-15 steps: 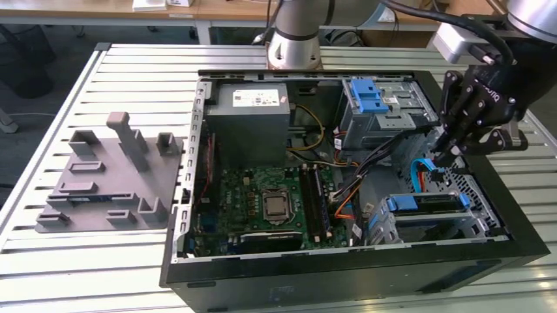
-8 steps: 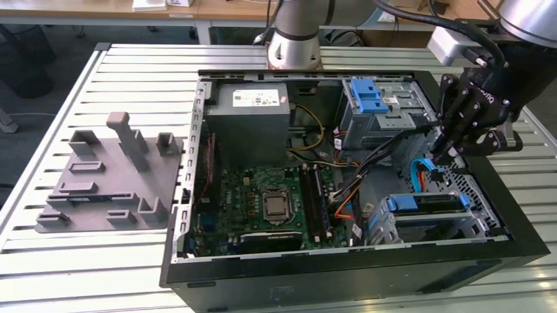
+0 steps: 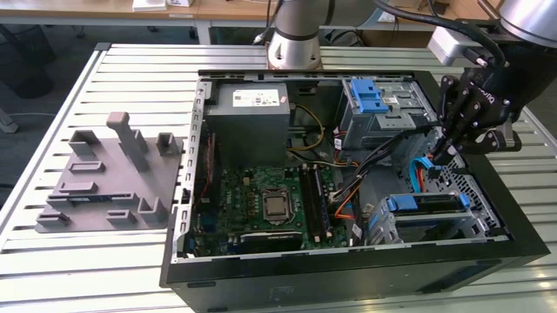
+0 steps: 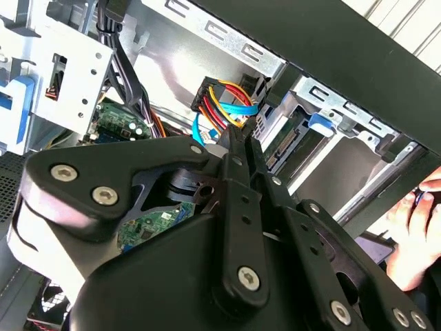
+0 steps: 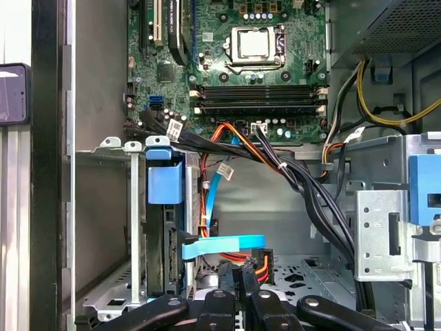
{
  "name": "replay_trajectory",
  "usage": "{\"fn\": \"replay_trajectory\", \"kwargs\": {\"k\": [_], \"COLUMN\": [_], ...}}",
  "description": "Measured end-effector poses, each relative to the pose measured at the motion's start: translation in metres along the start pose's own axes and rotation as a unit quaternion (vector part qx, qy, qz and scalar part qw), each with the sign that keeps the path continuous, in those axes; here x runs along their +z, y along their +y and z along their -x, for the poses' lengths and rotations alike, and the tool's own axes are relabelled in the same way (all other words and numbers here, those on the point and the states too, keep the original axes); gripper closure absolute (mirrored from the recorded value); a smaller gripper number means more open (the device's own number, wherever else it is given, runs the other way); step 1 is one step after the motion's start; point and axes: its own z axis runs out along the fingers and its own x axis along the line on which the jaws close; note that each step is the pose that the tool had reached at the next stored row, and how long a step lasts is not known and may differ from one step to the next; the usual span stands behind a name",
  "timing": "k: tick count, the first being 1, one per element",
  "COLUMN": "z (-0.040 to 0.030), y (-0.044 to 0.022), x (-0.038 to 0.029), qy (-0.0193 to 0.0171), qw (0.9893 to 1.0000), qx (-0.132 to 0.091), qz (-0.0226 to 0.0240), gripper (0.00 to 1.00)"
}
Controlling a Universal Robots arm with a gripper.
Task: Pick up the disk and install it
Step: 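Insert the first disk wire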
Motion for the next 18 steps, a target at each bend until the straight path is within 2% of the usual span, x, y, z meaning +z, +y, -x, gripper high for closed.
{"fn": "replay_trajectory", "kwargs": {"k": [13,14,16,18], "z": [-0.0002,-0.0005,-0.0014,-0.0035], "y": [-0.0003,-0.0003,-0.0004,-0.0005], "x": [0.0,0.0,0.0,0.0002], "qy": [-0.0005,-0.0024,-0.0083,-0.0099], "qw": [1.0,1.0,1.0,1.0], "qx": [0.0,0.0,0.0,0.0], "qz": [0.0,0.0001,0.0002,0.0002], "gripper": [0.84,0.84,0.84,0.84]}}
